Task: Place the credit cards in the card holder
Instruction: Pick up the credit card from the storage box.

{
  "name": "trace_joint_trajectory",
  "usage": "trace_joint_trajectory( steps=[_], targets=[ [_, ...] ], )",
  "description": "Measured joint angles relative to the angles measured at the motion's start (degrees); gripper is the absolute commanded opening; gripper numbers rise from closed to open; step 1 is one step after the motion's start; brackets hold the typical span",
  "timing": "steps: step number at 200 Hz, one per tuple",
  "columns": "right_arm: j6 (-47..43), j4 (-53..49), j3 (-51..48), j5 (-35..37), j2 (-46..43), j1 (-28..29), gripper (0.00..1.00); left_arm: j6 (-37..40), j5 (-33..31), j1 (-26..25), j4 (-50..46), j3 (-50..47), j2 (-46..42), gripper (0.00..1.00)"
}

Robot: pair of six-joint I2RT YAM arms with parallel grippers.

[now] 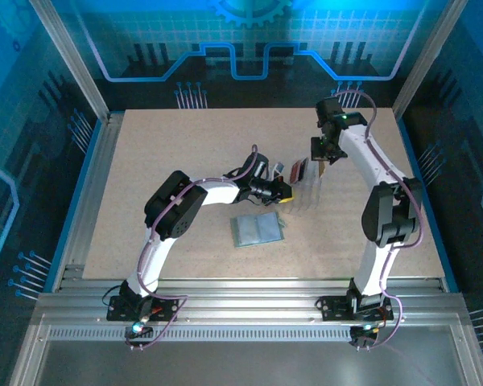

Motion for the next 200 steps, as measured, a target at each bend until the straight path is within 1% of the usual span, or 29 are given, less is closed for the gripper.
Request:
trace_joint_trajectory(
  steps=[38, 77, 100, 117, 138, 156, 200],
  targets=[
    [0.0, -0.9, 0.3, -0.3, -1.1, 0.0, 0.00, 0.0, 0.0, 0.0, 0.0, 0.0, 0.0, 0.01],
    [0.3, -0.6, 0.1, -2.8, 0.0, -0.9, 0.00, 0.0, 0.0, 0.0, 0.2, -0.1, 0.0, 0.01],
    [0.9, 0.0, 0.1, -3.2, 1.3, -1.3, 0.02, 0.0, 0.0, 0.0, 0.2, -0.1, 0.0, 0.01],
    [1.2, 0.5, 0.1, -3.2, 1.8, -1.3, 0.09, 0.0, 0.0, 0.0, 0.2, -0.1, 0.0, 0.01],
    [1.3, 0.3, 0.1, -3.0, 2.1, -1.3, 0.09, 0.0, 0.0, 0.0, 0.2, -0.1, 0.0, 0.02],
    [1.3, -0.1, 0.1, -2.4, 2.2, -1.3, 0.13, 0.0, 0.0, 0.0, 0.2, -0.1, 0.0, 0.02],
    [1.2, -1.3, 0.1, 0.5, 2.2, -1.3, 0.15, 0.0, 0.0, 0.0, 0.2, -0.1, 0.0, 0.02]
  ],
)
